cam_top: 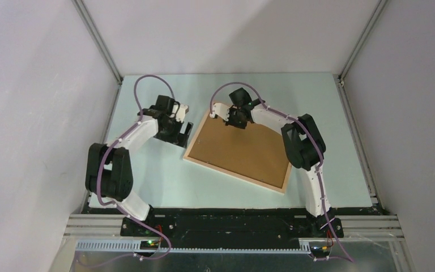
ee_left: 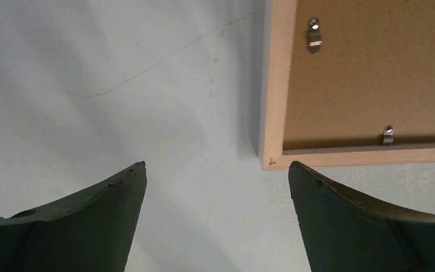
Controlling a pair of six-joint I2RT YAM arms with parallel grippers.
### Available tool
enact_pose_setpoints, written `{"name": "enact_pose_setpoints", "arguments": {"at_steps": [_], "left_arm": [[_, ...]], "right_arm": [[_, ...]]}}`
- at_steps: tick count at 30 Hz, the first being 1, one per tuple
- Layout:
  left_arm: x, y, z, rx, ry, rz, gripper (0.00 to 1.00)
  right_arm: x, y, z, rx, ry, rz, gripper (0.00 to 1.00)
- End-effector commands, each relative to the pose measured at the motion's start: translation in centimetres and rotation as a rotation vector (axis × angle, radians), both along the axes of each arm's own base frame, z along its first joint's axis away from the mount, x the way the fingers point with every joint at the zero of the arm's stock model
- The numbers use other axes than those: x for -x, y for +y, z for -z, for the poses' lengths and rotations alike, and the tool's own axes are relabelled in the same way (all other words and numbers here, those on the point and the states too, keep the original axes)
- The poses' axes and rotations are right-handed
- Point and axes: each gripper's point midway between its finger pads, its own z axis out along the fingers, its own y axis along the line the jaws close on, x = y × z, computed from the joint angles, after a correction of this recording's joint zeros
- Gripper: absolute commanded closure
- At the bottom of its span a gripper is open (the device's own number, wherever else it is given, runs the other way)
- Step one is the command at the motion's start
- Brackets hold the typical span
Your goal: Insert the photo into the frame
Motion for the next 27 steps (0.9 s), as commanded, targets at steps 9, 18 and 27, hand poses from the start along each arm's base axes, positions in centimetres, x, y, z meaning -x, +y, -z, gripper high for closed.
{"name": "enact_pose_setpoints", "arguments": {"at_steps": [9, 18, 27], "left_arm": [[-1.0, -2.6, -0.7, 0.052, -0.008, 0.035, 0.0], [-1.4, -2.4, -0.8, 0.041, -0.018, 0.039, 0.01], [-1.9, -2.7, -0.6, 0.046, -0.012, 0.033, 0.01]], "right_arm": [[-1.4, -3.9, -6.1, -0.24, 0.085, 0.322, 0.77], [-7.2, -8.6, -9.6, -0.347, 0.092, 0.454, 0.46], [-7.7, -8.4, -6.7, -0.367, 0.185, 0.416, 0.37]]}}
